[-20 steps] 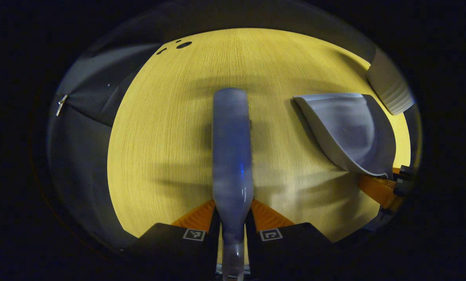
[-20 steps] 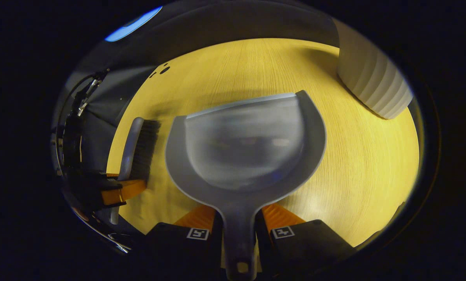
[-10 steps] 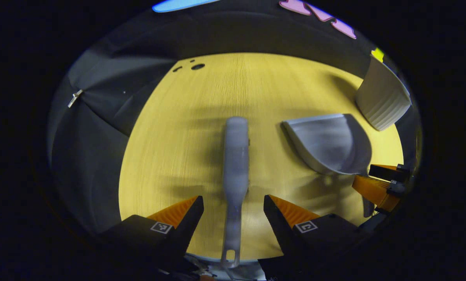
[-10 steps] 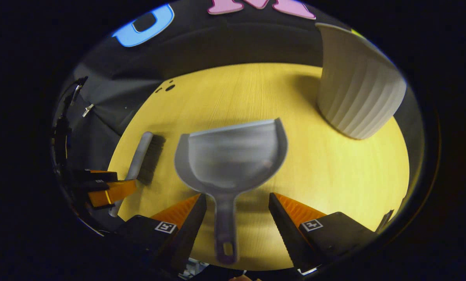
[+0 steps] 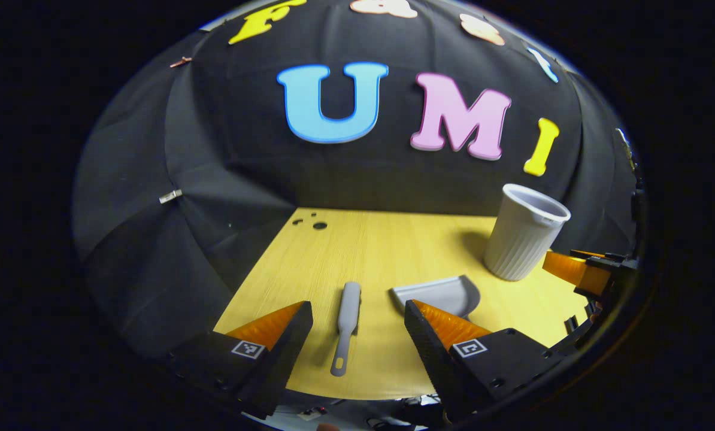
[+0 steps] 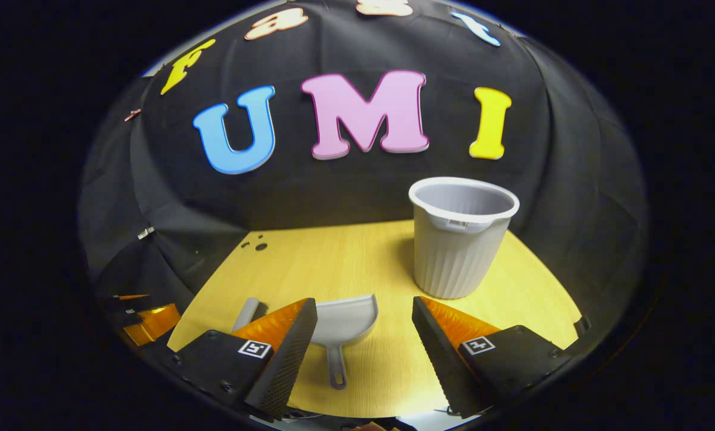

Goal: Pick up the small broom and dustpan from the desktop, sweep the trash into the dustpan with the broom, and then empty the trash into the garbage bin.

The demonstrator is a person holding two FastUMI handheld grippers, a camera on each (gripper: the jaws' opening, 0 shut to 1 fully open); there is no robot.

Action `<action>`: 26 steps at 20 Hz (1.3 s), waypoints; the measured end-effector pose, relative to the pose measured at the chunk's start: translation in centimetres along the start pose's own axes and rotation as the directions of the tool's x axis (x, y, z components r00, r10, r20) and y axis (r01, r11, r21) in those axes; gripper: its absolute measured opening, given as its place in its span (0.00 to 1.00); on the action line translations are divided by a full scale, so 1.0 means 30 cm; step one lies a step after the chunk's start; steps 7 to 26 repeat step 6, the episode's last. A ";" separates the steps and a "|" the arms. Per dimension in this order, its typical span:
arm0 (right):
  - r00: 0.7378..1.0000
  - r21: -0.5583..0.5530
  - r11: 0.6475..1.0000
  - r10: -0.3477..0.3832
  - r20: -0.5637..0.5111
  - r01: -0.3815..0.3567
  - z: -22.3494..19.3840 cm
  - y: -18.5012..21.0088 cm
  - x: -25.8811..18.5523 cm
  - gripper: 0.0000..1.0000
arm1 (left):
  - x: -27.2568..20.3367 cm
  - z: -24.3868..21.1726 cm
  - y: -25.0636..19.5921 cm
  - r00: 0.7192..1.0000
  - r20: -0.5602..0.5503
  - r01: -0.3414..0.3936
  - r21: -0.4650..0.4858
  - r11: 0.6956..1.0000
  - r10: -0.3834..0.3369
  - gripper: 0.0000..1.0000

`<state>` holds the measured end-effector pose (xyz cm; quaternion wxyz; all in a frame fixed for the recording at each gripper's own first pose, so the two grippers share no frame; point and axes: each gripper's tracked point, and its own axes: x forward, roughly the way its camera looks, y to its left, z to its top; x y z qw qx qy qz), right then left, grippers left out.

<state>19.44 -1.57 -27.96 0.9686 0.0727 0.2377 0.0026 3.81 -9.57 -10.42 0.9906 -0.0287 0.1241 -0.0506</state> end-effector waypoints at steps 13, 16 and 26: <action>0.988 -0.149 0.989 0.007 0.152 0.016 0.018 0.048 -0.209 0.99 | -0.282 0.031 -0.032 0.966 0.257 -0.047 0.048 0.998 0.033 0.98; 0.988 -0.149 0.989 0.007 0.152 0.016 0.018 0.048 -0.209 0.99 | -0.282 0.031 -0.032 0.966 0.257 -0.047 0.048 0.998 0.033 0.98; 0.988 -0.149 0.989 0.007 0.152 0.016 0.018 0.048 -0.209 0.99 | -0.282 0.031 -0.032 0.966 0.257 -0.047 0.048 0.998 0.033 0.98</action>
